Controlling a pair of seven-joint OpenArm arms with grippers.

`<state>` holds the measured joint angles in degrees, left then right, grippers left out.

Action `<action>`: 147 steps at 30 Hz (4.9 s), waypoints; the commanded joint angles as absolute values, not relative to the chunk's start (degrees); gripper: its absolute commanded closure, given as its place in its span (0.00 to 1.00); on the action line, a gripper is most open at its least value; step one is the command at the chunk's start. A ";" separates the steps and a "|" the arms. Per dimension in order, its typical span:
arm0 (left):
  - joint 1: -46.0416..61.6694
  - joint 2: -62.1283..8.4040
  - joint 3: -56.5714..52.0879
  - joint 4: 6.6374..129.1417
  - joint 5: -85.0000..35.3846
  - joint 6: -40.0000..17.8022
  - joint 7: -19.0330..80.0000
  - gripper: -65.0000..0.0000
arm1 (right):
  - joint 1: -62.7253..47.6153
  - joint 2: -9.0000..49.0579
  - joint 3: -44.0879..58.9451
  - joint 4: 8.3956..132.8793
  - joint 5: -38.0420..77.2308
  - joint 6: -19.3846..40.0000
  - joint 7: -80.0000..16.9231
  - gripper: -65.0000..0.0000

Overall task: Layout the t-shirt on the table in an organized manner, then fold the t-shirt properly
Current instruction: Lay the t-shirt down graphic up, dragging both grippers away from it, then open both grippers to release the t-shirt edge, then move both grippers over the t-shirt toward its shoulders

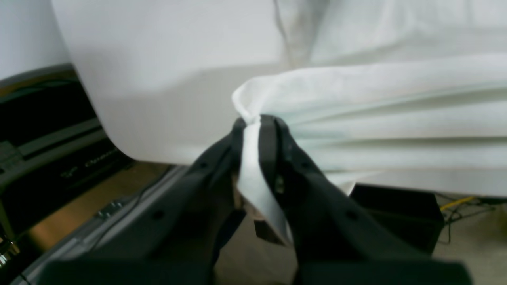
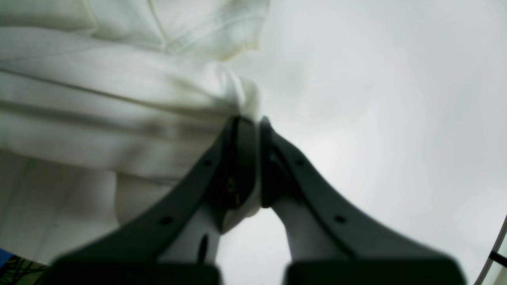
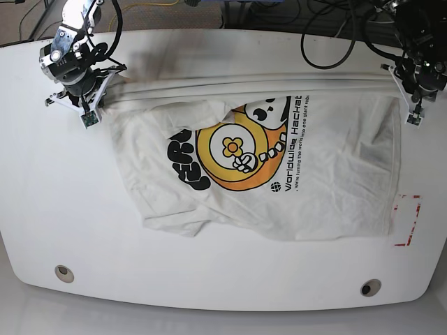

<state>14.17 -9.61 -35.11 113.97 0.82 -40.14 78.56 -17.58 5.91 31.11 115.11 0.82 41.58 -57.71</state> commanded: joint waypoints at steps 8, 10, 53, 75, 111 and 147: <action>16.40 -11.47 -36.18 114.86 5.32 -40.00 79.16 1.00 | -20.09 6.20 31.87 116.18 -2.95 40.00 -58.51 1.00; 16.31 -12.00 -35.91 114.77 5.41 -40.00 78.20 0.99 | -20.26 6.20 31.87 116.09 -2.95 40.00 -58.42 1.00; 8.75 -19.30 -27.38 112.40 5.23 -40.00 77.32 0.30 | -24.13 5.67 31.69 115.82 -2.42 40.00 -58.51 0.31; 11.82 -16.66 -25.54 112.48 5.05 -40.00 77.41 0.42 | -24.22 2.42 27.30 115.65 6.37 40.00 -58.42 0.32; 14.11 -18.42 -48.84 112.40 -32.66 -40.00 80.00 0.37 | -21.76 3.82 23.34 115.74 7.69 40.00 -58.42 0.32; 10.77 -11.38 -57.63 102.29 -43.82 -40.00 80.00 0.37 | -21.58 4.09 23.25 115.65 7.69 40.00 -58.42 0.32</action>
